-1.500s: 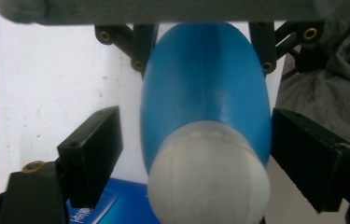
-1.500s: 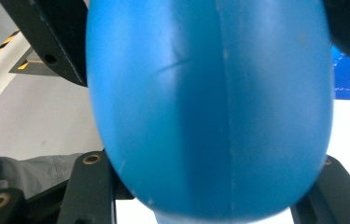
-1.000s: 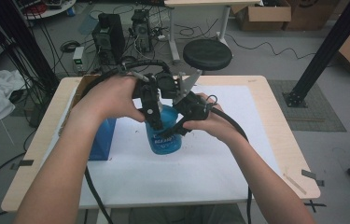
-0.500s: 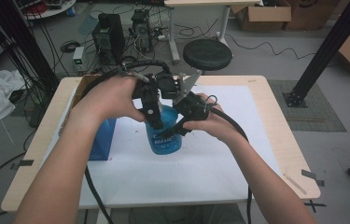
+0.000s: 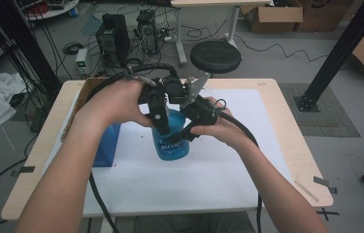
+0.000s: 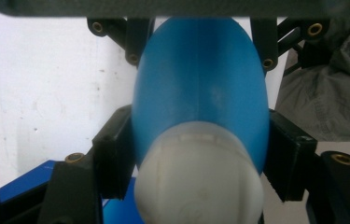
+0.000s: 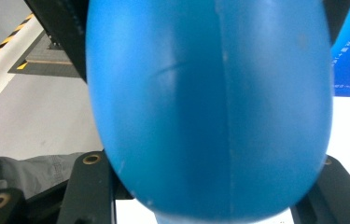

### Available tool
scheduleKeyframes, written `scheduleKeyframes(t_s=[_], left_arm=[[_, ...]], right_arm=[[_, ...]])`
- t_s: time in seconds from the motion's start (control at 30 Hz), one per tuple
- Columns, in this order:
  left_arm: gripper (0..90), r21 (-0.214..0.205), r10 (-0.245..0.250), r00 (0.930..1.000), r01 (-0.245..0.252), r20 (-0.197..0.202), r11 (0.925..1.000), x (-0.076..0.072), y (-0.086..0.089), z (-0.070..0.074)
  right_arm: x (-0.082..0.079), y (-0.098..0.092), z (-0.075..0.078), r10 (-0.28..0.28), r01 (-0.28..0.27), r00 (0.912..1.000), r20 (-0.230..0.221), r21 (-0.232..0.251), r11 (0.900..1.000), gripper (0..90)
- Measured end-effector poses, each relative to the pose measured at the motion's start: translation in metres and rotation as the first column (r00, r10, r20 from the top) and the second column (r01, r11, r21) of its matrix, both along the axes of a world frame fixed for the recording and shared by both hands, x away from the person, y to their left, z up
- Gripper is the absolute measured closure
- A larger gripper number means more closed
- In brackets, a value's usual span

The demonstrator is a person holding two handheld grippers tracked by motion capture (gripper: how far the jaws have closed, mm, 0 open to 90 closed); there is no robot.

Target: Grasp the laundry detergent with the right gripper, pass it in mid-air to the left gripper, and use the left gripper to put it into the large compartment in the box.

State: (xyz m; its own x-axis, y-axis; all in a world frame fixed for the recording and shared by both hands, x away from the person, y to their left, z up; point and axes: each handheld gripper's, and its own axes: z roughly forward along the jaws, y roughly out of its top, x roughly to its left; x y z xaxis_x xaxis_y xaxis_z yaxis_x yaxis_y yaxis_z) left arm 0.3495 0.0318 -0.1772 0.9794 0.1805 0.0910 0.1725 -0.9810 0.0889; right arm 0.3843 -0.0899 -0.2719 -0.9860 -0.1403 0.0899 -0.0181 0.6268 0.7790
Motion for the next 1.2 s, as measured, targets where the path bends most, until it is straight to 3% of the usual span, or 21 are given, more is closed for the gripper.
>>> scheduleKeyframes(t_s=[0.47,0.5,0.6,0.63,0.7,0.73,0.77,0.8,0.83,0.87,0.9,0.93,1.0,1.1,1.13,1.17,1.2], left_arm=[[38.7,0.018,0.013,0.9999,-0.013,0.004,0.9998,0.001,-0.003,0.000],[38.7,0.031,0.035,0.9994,-0.035,0.007,0.9989,0.002,-0.004,0.003],[38.8,0.053,0.087,0.9962,-0.087,-0.006,0.9948,0.004,-0.003,0.008],[38.7,0.060,0.113,0.9935,-0.112,-0.011,0.9919,0.006,-0.001,0.011],[38.8,0.066,0.162,0.9867,-0.160,-0.017,0.9849,0.009,0.004,0.015],[38.8,0.066,0.162,0.9867,-0.160,-0.017,0.9849,0.009,0.004,0.015],[38.8,0.074,0.219,0.9753,-0.216,-0.029,0.9735,0.012,0.009,0.020],[38.8,0.074,0.219,0.9753,-0.216,-0.029,0.9735,0.012,0.009,0.020],[38.8,0.072,0.282,0.9585,-0.279,-0.038,0.9575,0.016,0.014,0.026],[38.7,0.068,0.359,0.9323,-0.356,-0.043,0.9321,0.021,0.021,0.032],[38.7,0.071,0.382,0.9231,-0.379,-0.041,0.9227,0.023,0.025,0.035],[38.8,0.070,0.434,0.8999,-0.431,-0.039,0.8996,0.027,0.030,0.040],[38.8,0.070,0.506,0.8623,-0.503,-0.027,0.8615,0.031,0.041,0.048],[38.8,0.048,0.624,0.7816,-0.623,0.000,0.7807,0.038,0.058,0.061],[38.7,0.048,0.624,0.7816,-0.623,0.000,0.7807,0.038,0.058,0.061],[38.7,0.035,0.685,0.7284,-0.685,0.019,0.7276,0.041,0.069,0.068],[38.8,0.031,0.714,0.6996,-0.715,0.026,0.6989,0.043,0.075,0.072]], right_arm=[[0.000,0.001,0.000,-0.006,0.006,1.0000,-0.001,-0.008,0.9999,43.3],[0.001,0.001,-0.001,-0.008,0.008,0.9999,-0.008,0.004,1.0000,35.2],[0.000,-0.002,-0.002,-0.040,0.040,0.9987,-0.033,0.011,0.9991,26.4],[0.003,-0.004,-0.003,-0.052,0.052,0.9986,-0.007,0.004,0.9987,25.1],[0.006,-0.011,-0.003,-0.073,0.073,0.9973,-0.005,0.000,0.9974,25.4],[0.006,-0.011,-0.003,-0.073,0.073,0.9973,-0.005,0.000,0.9974,25.4],[0.009,-0.020,-0.003,-0.096,0.096,0.9954,0.008,-0.027,0.9950,25.6],[0.009,-0.020,-0.003,-0.096,0.096,0.9954,0.008,-0.027,0.9950,25.6],[0.010,-0.023,-0.004,-0.108,0.108,0.9941,0.012,-0.038,0.9934,25.6],[0.013,-0.035,-0.006,-0.141,0.143,0.9897,0.023,-0.082,0.9864,25.6],[0.014,-0.038,-0.006,-0.149,0.151,0.9884,0.027,-0.097,0.9837,25.7],[0.014,-0.042,-0.007,-0.158,0.161,0.9868,0.034,-0.113,0.9805,26.1],[0.017,-0.053,-0.011,-0.187,0.194,0.9806,0.059,-0.171,0.9659,26.5],[0.021,-0.068,-0.016,-0.207,0.224,0.9740,0.092,-0.265,0.9377,26.5],[0.023,-0.074,-0.017,-0.214,0.233,0.9721,0.095,-0.291,0.9280,26.5],[0.025,-0.080,-0.019,-0.221,0.242,0.9701,0.100,-0.314,0.9181,26.9],[0.026,-0.085,-0.019,-0.227,0.250,0.9680,0.108,-0.332,0.9098,27.2]])
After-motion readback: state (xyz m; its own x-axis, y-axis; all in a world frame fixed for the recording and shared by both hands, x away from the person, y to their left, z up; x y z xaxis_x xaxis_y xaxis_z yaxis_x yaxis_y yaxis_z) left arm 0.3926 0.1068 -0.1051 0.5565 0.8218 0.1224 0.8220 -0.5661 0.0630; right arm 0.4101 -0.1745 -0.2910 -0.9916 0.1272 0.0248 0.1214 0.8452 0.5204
